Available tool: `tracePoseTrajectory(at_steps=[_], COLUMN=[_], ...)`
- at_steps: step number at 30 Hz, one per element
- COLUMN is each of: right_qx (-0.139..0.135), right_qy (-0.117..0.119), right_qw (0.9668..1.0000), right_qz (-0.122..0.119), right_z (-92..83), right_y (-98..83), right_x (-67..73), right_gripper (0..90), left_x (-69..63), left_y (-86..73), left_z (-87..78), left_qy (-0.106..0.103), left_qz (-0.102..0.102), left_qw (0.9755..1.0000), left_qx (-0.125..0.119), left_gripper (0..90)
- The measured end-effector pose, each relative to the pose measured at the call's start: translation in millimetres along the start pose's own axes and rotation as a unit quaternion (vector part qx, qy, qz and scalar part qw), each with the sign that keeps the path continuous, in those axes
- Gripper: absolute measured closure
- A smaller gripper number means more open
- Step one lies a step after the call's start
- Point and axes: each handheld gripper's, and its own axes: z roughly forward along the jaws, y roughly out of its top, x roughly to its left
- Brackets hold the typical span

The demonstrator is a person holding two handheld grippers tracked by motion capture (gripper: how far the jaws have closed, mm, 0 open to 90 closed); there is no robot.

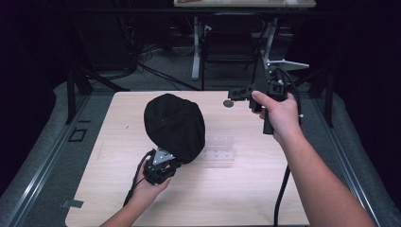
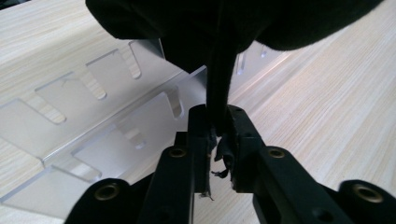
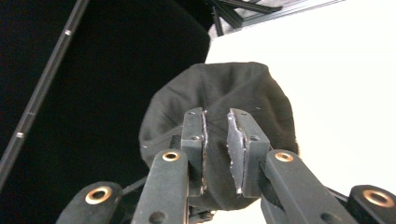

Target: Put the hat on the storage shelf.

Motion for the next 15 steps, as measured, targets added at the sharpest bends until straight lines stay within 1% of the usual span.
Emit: tracePoseTrajectory(at_steps=[1, 2, 3, 4, 5, 7, 9, 10, 11, 12, 13, 14, 15], right_qx=[-0.001, -0.001, 0.0, 0.0, 0.002, 0.0, 0.006, 0.006, 0.003, 0.005, 0.004, 0.005, 0.006], right_qy=[-0.006, -0.013, -0.017, -0.017, -0.022, -0.033, -0.043, -0.043, -0.056, -0.063, -0.069, -0.075, -0.084], right_qw=[1.0, 0.9999, 0.9998, 0.9998, 0.9995, 0.9991, 0.9984, 0.9984, 0.9975, 0.9968, 0.9962, 0.9957, 0.9946], right_qz=[-0.002, -0.008, -0.012, -0.012, -0.021, -0.026, -0.037, -0.037, -0.043, -0.048, -0.052, -0.055, -0.061], right_z=[-0.8, -1.7, -2.9, -2.9, -4.6, -5.4, -6.7, -6.7, -6.9, -7.2, -7.2, -7.2, -7.0], right_y=[-0.9, -1.6, -2.5, -2.5, -4.7, -7.8, -10.7, -10.7, -14.0, -15.4, -18.2, -20.6, -23.3], right_x=[0.4, 0.4, 0.7, 0.7, 0.8, 1.1, -0.6, -0.6, -1.9, -2.5, -3.7, -4.7, -5.5], right_gripper=[76.0, 75.9, 75.7, 75.7, 75.2, 74.7, 74.2, 74.2, 73.7, 73.4, 72.8, 71.9, 70.9], left_x=[-1.6, -1.5, 0.2, 0.2, 1.3, 3.6, 7.0, 7.0, 8.8, 9.4, 10.0, 10.0, 7.9], left_y=[-0.5, -0.8, -0.7, -0.7, -1.7, -3.3, -5.3, -5.3, -7.1, -7.9, -8.3, -8.3, -10.2], left_z=[-1.0, -1.7, -3.4, -3.4, -7.4, -10.6, -14.7, -14.7, -17.9, -20.2, -22.5, -22.5, -25.3], left_qy=[0.0, 0.004, 0.006, 0.006, 0.009, 0.01, 0.01, 0.01, 0.011, 0.01, 0.013, 0.013, 0.007], left_qz=[-0.012, -0.012, -0.002, -0.002, -0.003, -0.012, -0.019, -0.019, -0.022, -0.023, -0.017, -0.017, -0.033], left_qw=[0.9999, 0.9999, 1.0, 1.0, 1.0, 0.9999, 0.9998, 0.9998, 0.9997, 0.9997, 0.9997, 0.9997, 0.9994], left_qx=[0.002, -0.001, 0.0, 0.0, 0.0, -0.003, -0.004, -0.004, -0.008, -0.008, -0.007, -0.007, -0.011], left_gripper=[79.1, 77.5, 75.6, 74.1, 73.1, 69.3, 66.5, 65.1, 63.8, 63.4, 62.6, 61.2, 59.5])
